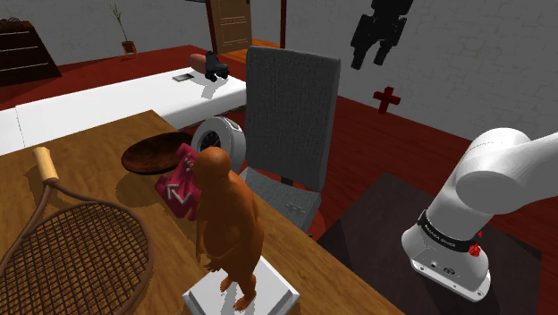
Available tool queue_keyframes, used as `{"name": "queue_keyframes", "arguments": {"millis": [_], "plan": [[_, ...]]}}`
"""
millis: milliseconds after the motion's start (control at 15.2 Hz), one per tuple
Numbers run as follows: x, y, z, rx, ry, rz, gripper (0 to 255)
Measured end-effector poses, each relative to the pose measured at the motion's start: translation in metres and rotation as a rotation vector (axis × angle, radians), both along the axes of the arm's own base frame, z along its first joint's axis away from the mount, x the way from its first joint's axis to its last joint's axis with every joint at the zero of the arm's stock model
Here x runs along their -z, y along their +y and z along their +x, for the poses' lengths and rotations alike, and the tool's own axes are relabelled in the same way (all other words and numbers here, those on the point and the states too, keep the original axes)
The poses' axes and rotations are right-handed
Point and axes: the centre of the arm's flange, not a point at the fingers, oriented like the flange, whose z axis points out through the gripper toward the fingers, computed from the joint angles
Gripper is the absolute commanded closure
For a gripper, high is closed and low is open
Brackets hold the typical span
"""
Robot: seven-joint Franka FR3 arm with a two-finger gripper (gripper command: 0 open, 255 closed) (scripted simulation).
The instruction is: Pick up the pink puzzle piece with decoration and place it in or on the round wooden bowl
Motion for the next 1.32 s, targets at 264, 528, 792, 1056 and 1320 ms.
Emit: {"name": "queue_keyframes", "arguments": {"millis": [264, 528, 792, 1056, 1320], "plan": [[0.02, 0.007, 0.007, -0.013, 0.001, 0.046, 0], [0.058, 0.027, 0.025, -0.037, 0.001, 0.133, 0], [0.097, 0.053, 0.04, -0.06, 0.0, 0.223, 0], [0.127, 0.079, 0.058, -0.085, -0.001, 0.314, 0], [0.161, 0.111, 0.069, -0.109, -0.002, 0.403, 0]]}}
